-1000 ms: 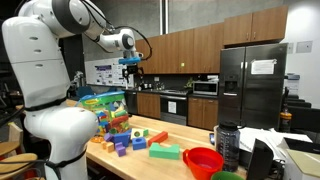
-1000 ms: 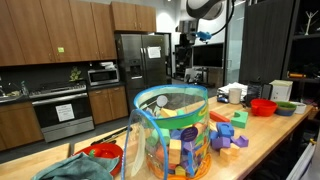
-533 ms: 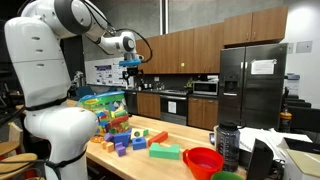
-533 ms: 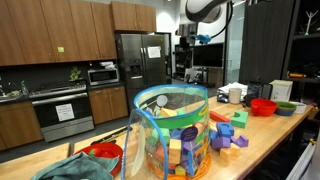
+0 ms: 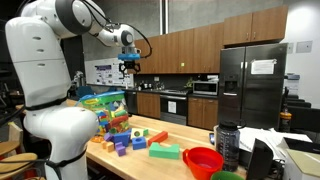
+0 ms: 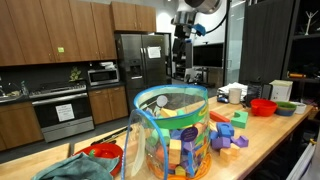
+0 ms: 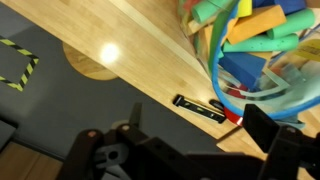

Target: Pick up an orange triangular block from the clear block bag and put it on the table

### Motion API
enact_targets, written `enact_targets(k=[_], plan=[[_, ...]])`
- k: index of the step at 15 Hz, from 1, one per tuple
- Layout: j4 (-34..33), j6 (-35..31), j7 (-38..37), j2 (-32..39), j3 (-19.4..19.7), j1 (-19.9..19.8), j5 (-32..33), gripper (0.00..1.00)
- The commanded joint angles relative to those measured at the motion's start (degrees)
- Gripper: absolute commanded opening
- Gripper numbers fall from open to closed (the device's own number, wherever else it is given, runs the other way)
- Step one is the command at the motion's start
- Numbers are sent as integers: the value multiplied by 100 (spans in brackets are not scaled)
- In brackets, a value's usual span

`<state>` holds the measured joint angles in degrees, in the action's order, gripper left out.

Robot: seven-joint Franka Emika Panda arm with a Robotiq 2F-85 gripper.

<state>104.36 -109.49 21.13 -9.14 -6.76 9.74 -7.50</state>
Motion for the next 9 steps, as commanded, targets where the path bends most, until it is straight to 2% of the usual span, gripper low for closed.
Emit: enact_targets(k=[1,3,6,9], plan=[[-488,378,637,106,-24,188,-608,100],[-365,629,829,42,-54,269,-928,100],[196,1012,907,-153,-166,389,-1283,100],[751,1087,828,-252,-320,485,-1398,100]])
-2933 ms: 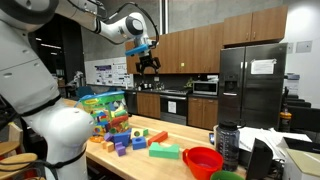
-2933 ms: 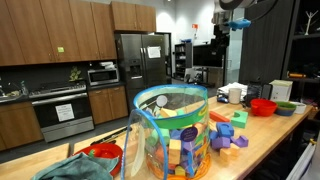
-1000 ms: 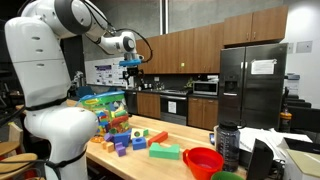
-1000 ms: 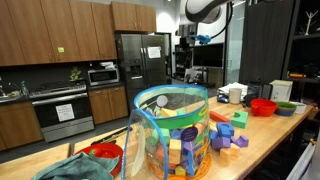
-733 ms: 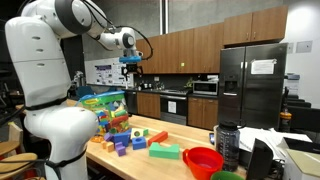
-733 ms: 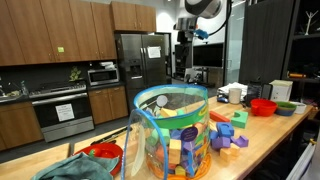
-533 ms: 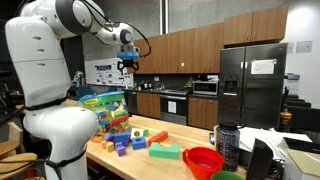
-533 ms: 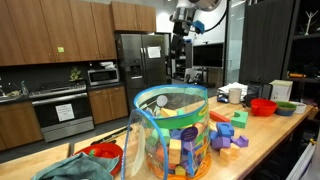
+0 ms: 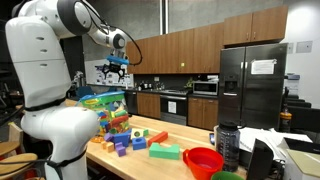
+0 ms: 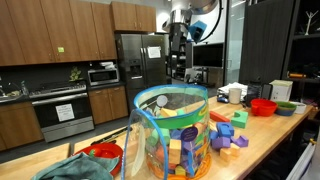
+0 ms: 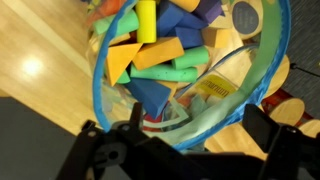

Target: Pick up an orange triangular block from the clear block bag and put it on the table

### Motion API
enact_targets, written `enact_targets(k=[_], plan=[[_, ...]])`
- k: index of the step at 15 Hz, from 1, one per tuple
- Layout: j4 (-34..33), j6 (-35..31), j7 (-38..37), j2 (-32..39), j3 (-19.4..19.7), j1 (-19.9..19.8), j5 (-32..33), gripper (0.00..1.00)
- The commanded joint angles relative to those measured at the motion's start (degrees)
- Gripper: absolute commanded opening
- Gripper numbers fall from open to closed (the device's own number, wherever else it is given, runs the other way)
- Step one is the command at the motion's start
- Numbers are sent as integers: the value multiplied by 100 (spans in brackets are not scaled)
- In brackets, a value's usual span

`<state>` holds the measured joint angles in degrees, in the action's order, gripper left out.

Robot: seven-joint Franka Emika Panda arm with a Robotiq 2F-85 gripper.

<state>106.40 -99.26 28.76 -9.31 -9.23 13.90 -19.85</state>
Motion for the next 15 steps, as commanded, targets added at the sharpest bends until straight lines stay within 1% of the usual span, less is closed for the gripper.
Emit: enact_targets(k=[1,3,4,6,13,15], plan=[[713,21,72,-248,-122,97,-134,100],[912,-279,38,-242,-214,106,84,100],[611,-81,-7,-9,-203,106,-7,100],[751,-204,-8,-12,-237,116,20,100],[765,-214,-9,-72,-227,119,22,100],[589,-51,100,53,-208,102,129,100]])
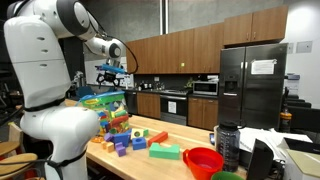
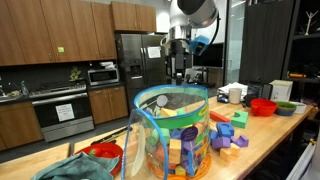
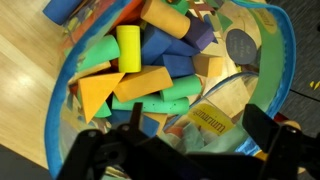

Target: Pick up an orange triangular block from the clear block bag and put it on the table

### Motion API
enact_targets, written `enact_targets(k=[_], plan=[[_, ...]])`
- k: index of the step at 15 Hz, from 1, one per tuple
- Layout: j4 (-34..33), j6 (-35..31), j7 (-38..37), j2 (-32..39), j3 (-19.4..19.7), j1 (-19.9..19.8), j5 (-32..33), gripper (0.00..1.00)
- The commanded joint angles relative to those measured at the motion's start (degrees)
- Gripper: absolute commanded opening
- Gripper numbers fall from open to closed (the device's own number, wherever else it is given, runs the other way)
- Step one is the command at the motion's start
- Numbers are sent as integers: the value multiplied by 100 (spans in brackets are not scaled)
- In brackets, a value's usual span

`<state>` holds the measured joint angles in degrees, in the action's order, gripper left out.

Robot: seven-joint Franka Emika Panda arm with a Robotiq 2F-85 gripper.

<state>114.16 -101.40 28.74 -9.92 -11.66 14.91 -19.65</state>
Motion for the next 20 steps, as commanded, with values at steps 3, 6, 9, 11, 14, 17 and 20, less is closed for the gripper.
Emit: enact_targets(k=[3,6,9,11,14,17,20], plan=[[-432,226,369,300,20,10,259,100],[-603,173,681,455,-22,21,398,100],[-653,60,938,584,-98,34,471,100],[-606,1,1070,619,-161,52,481,100],[-376,-198,1164,587,-289,111,427,100],[18,-899,1063,495,-395,177,347,100],[375,-1675,1026,454,-460,221,448,100]])
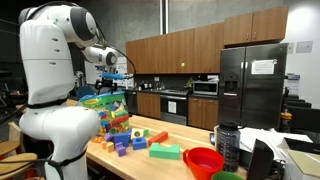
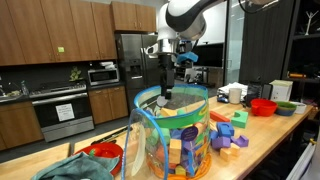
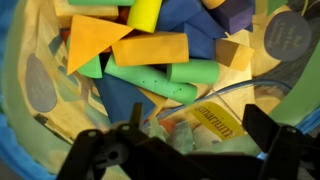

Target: Pick up an orange triangular block from the clear block bag and put it on the table

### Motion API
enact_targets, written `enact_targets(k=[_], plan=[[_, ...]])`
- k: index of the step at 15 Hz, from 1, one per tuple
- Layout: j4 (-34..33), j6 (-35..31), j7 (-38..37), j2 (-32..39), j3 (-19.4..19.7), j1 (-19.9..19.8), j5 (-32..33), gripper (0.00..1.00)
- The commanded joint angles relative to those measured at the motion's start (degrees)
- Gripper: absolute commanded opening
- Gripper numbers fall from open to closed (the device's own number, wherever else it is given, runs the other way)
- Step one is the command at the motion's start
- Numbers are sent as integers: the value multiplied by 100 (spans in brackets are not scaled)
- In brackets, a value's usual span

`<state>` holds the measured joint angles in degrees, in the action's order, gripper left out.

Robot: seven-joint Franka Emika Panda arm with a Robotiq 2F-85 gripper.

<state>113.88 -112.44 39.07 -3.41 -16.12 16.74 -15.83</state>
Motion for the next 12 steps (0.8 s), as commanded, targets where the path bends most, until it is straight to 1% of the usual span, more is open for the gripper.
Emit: enact_targets(k=[1,3,4,8,10,11,12], plan=[[528,-761,-24,-221,-41,61,125,100],[736,-978,-23,-264,-56,75,323,100],[818,-973,8,-282,-59,75,459,100],[896,-599,149,-333,-28,48,1197,100],[850,-336,183,-317,-13,61,1239,100],[753,-534,43,-121,-37,82,1139,100],[753,-456,68,-131,-35,82,1145,100]])
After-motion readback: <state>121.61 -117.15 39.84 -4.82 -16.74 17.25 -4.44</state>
